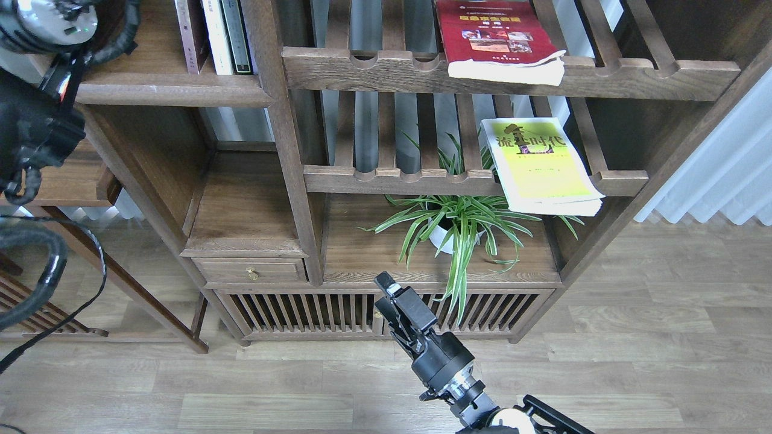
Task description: Organize books on shelf
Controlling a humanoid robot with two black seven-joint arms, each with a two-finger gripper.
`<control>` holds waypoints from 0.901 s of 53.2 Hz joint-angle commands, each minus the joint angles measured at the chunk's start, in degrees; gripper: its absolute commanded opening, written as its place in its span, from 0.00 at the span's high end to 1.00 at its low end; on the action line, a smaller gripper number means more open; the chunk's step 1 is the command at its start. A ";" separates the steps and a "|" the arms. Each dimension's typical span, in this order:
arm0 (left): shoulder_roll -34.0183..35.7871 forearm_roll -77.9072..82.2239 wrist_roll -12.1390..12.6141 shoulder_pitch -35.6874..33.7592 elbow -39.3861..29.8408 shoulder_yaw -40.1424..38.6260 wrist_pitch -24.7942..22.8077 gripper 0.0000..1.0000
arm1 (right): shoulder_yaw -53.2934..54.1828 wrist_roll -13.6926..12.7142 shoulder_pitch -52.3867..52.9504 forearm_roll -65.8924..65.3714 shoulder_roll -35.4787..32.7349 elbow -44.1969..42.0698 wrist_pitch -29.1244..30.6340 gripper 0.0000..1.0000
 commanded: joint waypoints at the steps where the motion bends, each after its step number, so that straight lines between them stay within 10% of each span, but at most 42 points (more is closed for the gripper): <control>1: -0.61 -5.00 -1.40 4.13 -6.67 -1.57 -0.29 0.61 | 2.35 0.02 0.53 0.46 0.00 1.22 0.00 0.02; 33: -14.76 -11.34 -3.77 14.94 -26.19 -9.83 -1.43 0.19 | 6.58 0.02 1.50 3.89 0.00 3.87 0.00 0.02; 48: -14.76 -12.66 -3.51 25.05 -25.84 -8.43 -24.63 0.18 | 8.86 0.02 1.50 7.05 0.00 3.87 0.00 0.02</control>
